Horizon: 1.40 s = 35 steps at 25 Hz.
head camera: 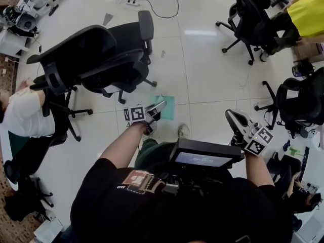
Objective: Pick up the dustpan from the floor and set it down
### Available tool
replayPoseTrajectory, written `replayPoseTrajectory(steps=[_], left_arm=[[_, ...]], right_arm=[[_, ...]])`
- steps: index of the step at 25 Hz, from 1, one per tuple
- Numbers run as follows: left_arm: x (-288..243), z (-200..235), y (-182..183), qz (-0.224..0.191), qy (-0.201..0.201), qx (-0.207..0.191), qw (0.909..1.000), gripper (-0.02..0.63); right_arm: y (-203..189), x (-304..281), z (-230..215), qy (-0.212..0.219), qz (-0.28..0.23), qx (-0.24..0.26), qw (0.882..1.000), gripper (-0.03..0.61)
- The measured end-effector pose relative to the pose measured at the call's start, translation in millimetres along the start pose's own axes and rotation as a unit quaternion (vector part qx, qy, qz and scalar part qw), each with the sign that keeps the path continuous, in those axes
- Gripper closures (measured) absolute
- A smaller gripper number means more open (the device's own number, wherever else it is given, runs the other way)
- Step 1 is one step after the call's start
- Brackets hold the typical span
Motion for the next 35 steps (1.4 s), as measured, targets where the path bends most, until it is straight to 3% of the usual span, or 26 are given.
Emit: replayPoseTrajectory(steps=[7, 10, 15, 24, 28, 31, 33, 35], left_arm=[[-22.5, 75.3, 9.2, -0.013, 0.002, 0.014, 0.9998, 0.558], [-29.3, 98.0, 14.1, -0.017, 0.001, 0.000, 0.9999, 0.557], [-28.9, 132.2, 6.4, 0.010, 0.057, -0.033, 0.9978, 0.540], [6.3, 150.9, 18.4, -0.024, 0.088, 0.012, 0.9957, 0.504], [39.3, 162.9, 7.0, -0.019, 0.140, 0.043, 0.9891, 0.465], [57.0, 170.2, -8.4, 0.009, 0.201, 0.034, 0.9791, 0.449], [63.9, 169.0, -18.4, 0.022, 0.220, 0.026, 0.9750, 0.442], [67.6, 164.5, -24.2, 0.025, 0.224, 0.030, 0.9739, 0.386]], right_arm=[[-41.6, 12.7, -10.0, -0.022, 0.028, -0.019, 0.999, 0.569], [-59.0, 18.4, -16.8, -0.025, 0.039, -0.025, 0.999, 0.568], [-70.4, 27.8, -19.7, -0.032, 0.046, -0.030, 0.998, 0.569], [-71.5, 33.2, -14.5, -0.035, 0.044, -0.035, 0.998, 0.569], [-66.3, 28.6, -7.5, -0.027, 0.040, -0.031, 0.998, 0.569], [-59.4, 24.2, -2.6, -0.023, 0.036, -0.027, 0.999, 0.569], [-53.3, 21.3, 2.8, -0.020, 0.035, -0.021, 0.999, 0.568], [-46.0, 19.4, 8.4, -0.019, 0.033, -0.014, 0.999, 0.569]])
Point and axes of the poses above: the fingertips, and each gripper's own axes: x backward along the fingers, z to its left, y out of its top, the point moved 9 cm from there along x, backward along the fingers, and after that the axes turned 13 degrees about x, right-handed, at the moved point
